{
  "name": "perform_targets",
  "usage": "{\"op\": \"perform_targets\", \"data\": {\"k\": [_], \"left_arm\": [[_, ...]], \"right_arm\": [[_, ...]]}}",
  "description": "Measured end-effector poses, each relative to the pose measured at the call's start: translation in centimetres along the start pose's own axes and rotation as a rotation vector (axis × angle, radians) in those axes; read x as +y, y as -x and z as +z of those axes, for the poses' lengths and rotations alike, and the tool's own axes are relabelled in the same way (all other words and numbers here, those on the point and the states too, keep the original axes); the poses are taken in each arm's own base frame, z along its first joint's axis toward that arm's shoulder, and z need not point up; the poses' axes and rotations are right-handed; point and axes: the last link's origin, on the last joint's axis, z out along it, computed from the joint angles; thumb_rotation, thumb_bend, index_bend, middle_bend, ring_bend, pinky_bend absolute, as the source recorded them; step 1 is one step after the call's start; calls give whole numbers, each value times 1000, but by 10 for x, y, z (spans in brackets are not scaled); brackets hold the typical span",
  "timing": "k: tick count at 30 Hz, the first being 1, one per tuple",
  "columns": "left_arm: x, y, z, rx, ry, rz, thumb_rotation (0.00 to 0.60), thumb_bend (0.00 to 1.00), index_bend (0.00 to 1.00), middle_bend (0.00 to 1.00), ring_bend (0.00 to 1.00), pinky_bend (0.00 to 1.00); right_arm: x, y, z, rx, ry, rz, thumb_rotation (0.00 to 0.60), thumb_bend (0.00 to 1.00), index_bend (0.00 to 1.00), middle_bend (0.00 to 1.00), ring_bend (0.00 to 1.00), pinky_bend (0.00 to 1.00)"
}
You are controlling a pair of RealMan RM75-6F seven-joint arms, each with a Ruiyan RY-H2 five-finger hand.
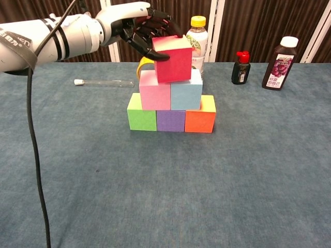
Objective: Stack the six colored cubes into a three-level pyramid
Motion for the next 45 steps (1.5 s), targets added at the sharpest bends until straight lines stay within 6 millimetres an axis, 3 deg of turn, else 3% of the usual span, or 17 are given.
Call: {"op": "perform_targets", "data": {"k": [26,45], "left_arm": [[-26,-6,9,-52,58,-32,600,310,378,418,389,369],[-28,-8,8,-67,80,-23,600,310,378,413,386,358]], "right_arm": [[-3,-5,-7,50,44,7,600,274,28,59,0,129],[-5,-5,-6,57,52,8,600,274,27,59,0,129]]}}
